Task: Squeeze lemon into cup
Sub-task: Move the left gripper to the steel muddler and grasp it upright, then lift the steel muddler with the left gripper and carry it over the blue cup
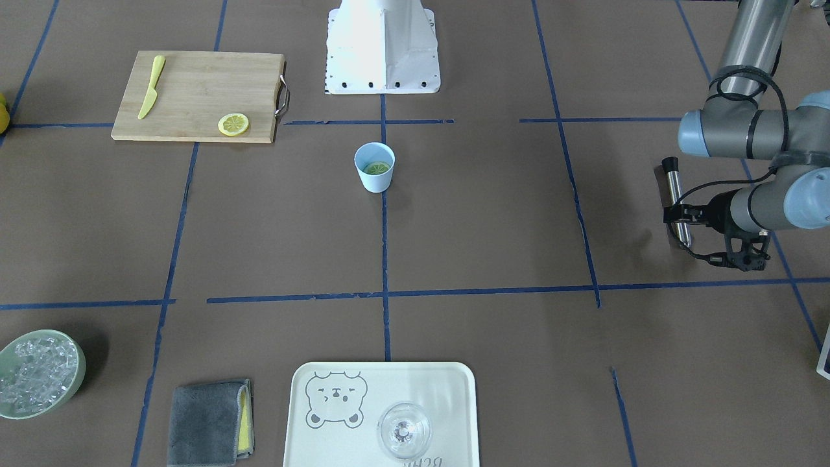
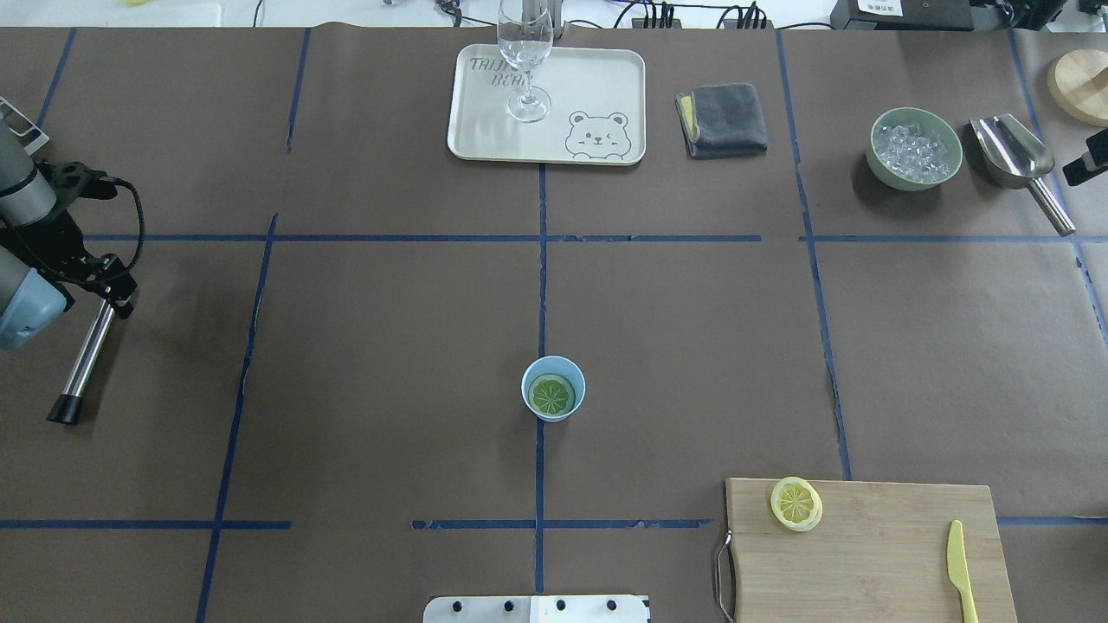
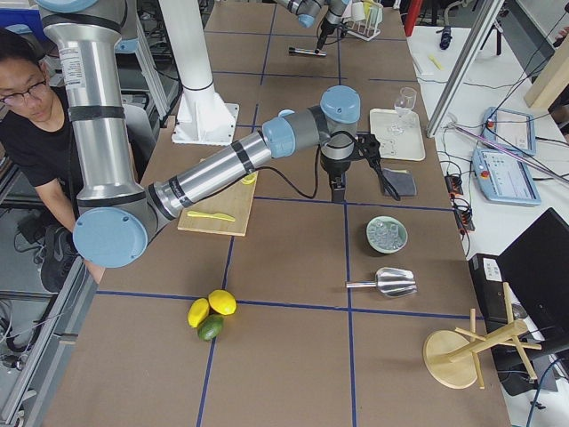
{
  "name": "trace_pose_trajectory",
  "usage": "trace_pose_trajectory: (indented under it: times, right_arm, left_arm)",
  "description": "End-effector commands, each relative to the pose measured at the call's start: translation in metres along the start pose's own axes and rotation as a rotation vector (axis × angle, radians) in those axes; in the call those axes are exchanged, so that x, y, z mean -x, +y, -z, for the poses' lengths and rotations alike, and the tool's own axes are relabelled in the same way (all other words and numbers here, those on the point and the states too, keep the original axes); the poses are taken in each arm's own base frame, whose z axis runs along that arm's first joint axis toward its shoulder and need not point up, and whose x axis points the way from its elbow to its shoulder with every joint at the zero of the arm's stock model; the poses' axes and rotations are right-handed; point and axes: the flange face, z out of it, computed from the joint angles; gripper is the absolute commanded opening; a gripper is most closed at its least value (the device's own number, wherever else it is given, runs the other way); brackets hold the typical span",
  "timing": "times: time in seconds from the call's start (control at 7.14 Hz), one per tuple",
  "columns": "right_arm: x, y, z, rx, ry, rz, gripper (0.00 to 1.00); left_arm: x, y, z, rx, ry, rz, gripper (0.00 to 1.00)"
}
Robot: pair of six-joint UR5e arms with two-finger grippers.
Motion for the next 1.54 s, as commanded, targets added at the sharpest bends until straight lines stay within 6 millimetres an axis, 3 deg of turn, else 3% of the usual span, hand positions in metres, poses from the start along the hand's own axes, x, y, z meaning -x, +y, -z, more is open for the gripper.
trace_pose_trajectory:
  times: [0.0, 0.14, 0.28, 0.56, 0.84, 0.98, 1.12, 1.26, 1.4]
  right_arm:
    - [0.000, -0.001, 0.001, -0.002, -0.001, 0.000, 1.00]
    - [0.000, -0.001, 0.001, -0.002, -0.001, 0.000, 1.00]
    - [0.000, -0.001, 0.002, -0.004, -0.001, -0.001, 1.00]
    - [0.001, -0.001, 0.002, -0.005, -0.003, 0.000, 1.00]
    - [0.002, -0.002, 0.007, -0.012, -0.007, 0.001, 1.00]
    - [0.002, -0.002, 0.009, -0.013, -0.018, 0.000, 1.00]
    - [0.002, -0.002, 0.009, -0.012, -0.018, -0.006, 1.00]
    - [0.004, -0.004, 0.010, -0.014, -0.019, -0.007, 1.00]
    - [0.003, -0.004, 0.010, -0.014, -0.017, -0.008, 1.00]
  left_arm:
    - [-0.004, 0.000, -0.005, 0.008, -0.002, -0.001, 0.73]
    - [-0.005, 0.000, -0.006, 0.010, -0.004, -0.002, 0.66]
    - [-0.007, 0.000, -0.007, 0.011, -0.005, -0.006, 0.48]
    - [-0.007, 0.001, -0.007, 0.011, -0.009, -0.010, 0.00]
    - [-0.013, 0.003, 0.000, -0.004, -0.009, -0.025, 0.00]
    - [-0.033, 0.010, 0.035, -0.071, -0.020, -0.060, 0.00]
    - [-0.033, 0.016, 0.079, -0.148, -0.059, -0.056, 0.00]
    - [-0.048, 0.025, 0.126, -0.250, -0.124, -0.081, 0.00]
    - [-0.079, 0.041, 0.167, -0.375, -0.186, -0.099, 0.00]
